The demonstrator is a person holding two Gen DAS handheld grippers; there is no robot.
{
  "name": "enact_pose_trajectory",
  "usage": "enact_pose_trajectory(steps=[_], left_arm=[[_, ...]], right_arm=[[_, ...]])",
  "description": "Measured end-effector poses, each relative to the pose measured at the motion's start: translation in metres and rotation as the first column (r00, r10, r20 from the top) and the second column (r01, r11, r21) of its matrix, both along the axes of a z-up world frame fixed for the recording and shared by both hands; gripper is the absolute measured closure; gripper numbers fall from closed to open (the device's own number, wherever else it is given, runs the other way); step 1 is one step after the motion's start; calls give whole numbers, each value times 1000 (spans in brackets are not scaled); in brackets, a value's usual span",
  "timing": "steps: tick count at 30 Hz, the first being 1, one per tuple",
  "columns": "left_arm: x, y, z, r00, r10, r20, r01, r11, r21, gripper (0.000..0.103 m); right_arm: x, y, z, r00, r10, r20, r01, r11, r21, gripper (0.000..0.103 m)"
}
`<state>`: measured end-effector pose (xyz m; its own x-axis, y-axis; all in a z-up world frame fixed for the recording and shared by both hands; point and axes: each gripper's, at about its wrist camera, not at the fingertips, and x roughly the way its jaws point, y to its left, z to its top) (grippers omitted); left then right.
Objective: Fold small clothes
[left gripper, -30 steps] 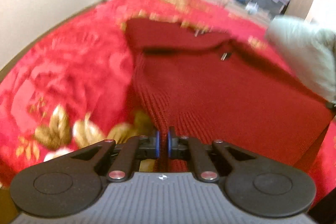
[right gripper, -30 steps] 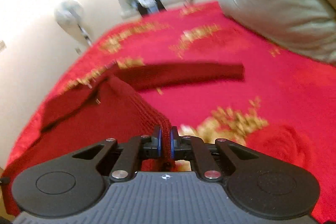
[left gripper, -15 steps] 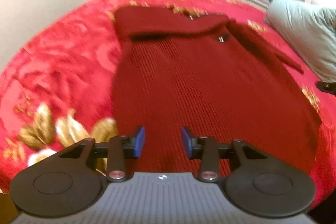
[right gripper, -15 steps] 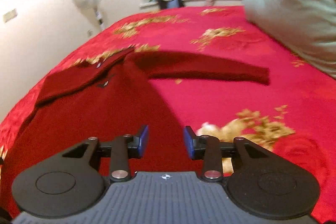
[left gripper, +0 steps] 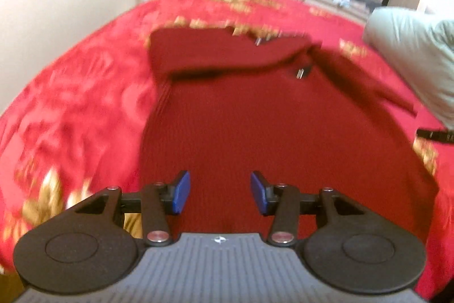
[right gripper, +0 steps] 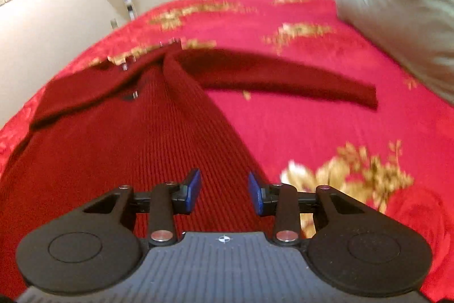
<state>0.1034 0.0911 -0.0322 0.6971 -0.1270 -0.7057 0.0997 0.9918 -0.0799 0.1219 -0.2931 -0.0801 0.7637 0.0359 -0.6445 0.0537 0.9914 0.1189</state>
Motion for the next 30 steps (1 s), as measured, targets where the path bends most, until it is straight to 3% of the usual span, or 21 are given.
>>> enact_pose_trajectory(steps=[2,6,8,9,15,19,24,25,26,28,30], left_arm=[[22,-17,13,999,-1,38,1,1000,1,72],[81,-54,26,998,-6,63,6,1000,-10,94],[113,-78,25,998,-8,65,8,1000,4,96],[126,-89,24,998,-15,66,15,1000,7,96],[215,-149,4,994,-71,80,70,997,12,92],[270,-179,-24,996,-71,59,67,996,66,53],[309,-197,-58,998,-58,-2,58,987,148,52],[316,-198,-65,998,-66,-17,68,980,185,69],[320,-196,-69,997,-77,-19,79,971,225,92],[322,-178,-62,994,-111,20,102,963,250,93],[313,-145,-39,992,-68,105,41,969,243,94]], right_arm=[[8,-5,5,1000,1,26,-1,1000,-3,64],[22,-12,8,998,-5,59,4,1000,15,66],[28,-20,10,997,-11,72,8,999,43,89],[28,-22,14,997,-12,76,8,998,60,94],[34,-43,19,994,-47,98,33,990,138,94],[37,-50,18,990,-44,137,23,988,150,94],[39,-50,18,985,-25,170,3,992,126,94],[40,-51,18,986,-19,168,-3,992,129,94],[41,-51,17,986,-12,163,-9,992,128,94],[43,-50,16,989,-8,151,-10,993,115,94],[45,-50,14,990,-7,139,-8,994,107,94]])
